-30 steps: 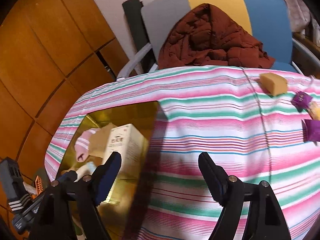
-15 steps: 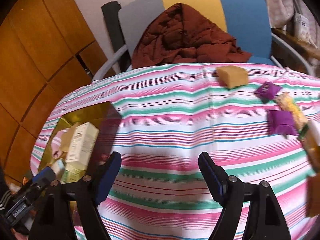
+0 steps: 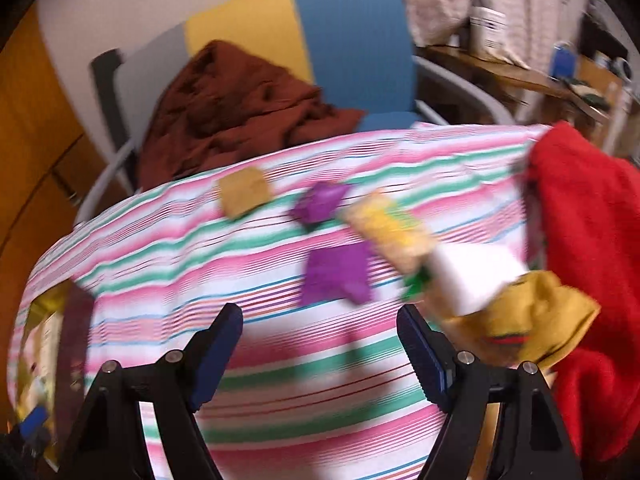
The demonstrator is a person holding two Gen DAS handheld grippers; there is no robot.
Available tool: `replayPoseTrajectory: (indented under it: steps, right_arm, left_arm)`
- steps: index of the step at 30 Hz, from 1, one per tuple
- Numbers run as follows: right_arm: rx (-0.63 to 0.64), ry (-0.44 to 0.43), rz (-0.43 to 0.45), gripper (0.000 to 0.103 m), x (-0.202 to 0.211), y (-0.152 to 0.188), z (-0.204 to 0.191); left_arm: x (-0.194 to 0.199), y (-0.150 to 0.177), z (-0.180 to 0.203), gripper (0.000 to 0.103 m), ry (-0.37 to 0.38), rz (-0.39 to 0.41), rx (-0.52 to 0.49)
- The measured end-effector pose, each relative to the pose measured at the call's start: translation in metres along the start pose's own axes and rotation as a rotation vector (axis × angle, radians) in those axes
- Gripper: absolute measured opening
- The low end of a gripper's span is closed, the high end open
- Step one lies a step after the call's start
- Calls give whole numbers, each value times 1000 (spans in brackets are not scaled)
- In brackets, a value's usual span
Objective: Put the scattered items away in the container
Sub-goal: 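Move both grippers back over the striped cloth toward the remaining items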
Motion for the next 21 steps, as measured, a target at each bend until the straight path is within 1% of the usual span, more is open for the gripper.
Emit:
replayPoseTrajectory:
  steps: [3,5,7,9,13,16,17,19,20,21]
  right_arm:
    - [-30,10,-15,80,-9,-7,23]
    - [-50,-10,-28,80,-17,-10,32]
    - [-66,-42,-41,80,-25,-10,33]
    - [-73,-80,-62,80,-32,-13,27]
    - [-26,-73,-51,80,-46,-26,11]
    - [6,-74,-77,80,-63,-30,-1]
    - [10,-90,-91,80,-67,-29,-5]
    - [26,-220,-137,81,-70,-22,-20]
    - [33,-296,-144,81,-66,-20,-28]
    - [31,-360,-133,80,-59,-22,-34]
  left_arm:
    - [-5,2,9,59,6,-11,-18]
    - [-7,3,12,59,6,-13,-19]
    - [-11,4,16,59,11,-24,-24]
    - [-15,4,21,59,9,-33,-29]
    - [-18,4,30,59,14,-35,-55]
    - [-20,3,35,59,7,-37,-79]
    - [-21,2,36,59,6,-38,-79]
    - [-24,2,36,59,6,-42,-72]
    - [-27,2,36,59,10,-49,-66]
    - [-31,1,36,59,12,-56,-62]
Point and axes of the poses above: each gripper's, at about its wrist camera, not at the fingertips, and x roughly against the way its jaws point, z to its right, y to its underside, the point moved 7 cm from there along -x, roughly the way its jaws point, and after that the axes turned 7 degrees about -z, right-handed, at the moved point
